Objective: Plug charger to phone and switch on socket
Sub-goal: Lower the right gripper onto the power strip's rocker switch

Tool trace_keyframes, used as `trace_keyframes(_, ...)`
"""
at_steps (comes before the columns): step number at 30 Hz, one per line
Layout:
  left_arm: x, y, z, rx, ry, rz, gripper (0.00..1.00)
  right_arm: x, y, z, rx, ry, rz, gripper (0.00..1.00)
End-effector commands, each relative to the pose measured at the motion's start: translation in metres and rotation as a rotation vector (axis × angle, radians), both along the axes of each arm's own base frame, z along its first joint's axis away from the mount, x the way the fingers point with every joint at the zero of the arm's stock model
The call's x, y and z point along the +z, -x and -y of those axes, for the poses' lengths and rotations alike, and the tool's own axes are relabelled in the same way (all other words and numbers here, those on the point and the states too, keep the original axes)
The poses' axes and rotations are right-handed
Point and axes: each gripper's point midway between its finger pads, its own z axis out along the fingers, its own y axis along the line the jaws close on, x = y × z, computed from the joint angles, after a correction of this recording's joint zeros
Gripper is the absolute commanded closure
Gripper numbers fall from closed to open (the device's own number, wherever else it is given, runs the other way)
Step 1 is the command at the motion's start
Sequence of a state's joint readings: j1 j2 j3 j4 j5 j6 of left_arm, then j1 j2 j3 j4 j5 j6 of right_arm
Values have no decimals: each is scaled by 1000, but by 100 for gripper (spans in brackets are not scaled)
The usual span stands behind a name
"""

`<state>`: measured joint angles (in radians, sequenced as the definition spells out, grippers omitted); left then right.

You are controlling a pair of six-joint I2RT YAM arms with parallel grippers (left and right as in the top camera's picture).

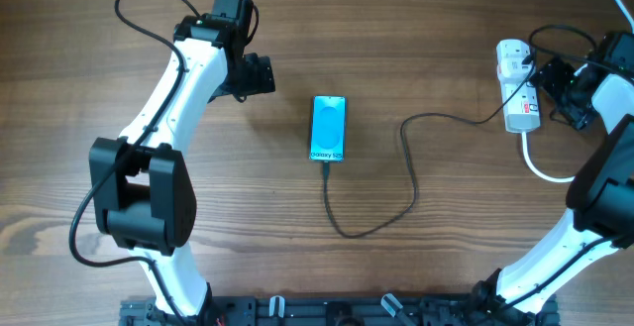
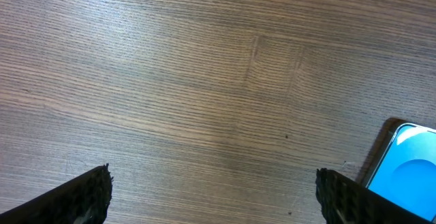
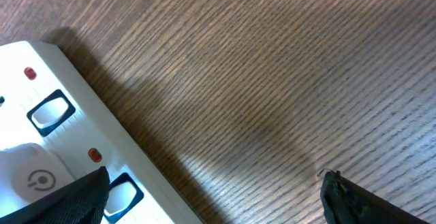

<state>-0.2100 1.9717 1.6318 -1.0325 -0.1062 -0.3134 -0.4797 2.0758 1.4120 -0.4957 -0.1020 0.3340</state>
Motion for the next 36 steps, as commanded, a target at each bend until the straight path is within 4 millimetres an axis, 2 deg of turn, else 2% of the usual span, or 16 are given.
trace_keyframes(1,3,-1,0,12,12,8,0,-11,3,-7,28,-23,-15,0)
trace_keyframes(6,3,-1,0,12,12,8,0,-19,9,-10,27,-40,-48,0)
trace_keyframes(15,3,-1,0,12,12,8,0,-21,12,-14,32,-56,-60,0)
trace_keyframes(26,3,-1,0,12,12,8,0,-21,4,-35,105,-48,-65,0)
trace_keyframes(32,3,-1,0,12,12,8,0,-23,10,-37,103,-62,-91,0)
trace_keyframes(36,3,-1,0,12,12,8,0,-14,29,-31,44,-61,-151,0)
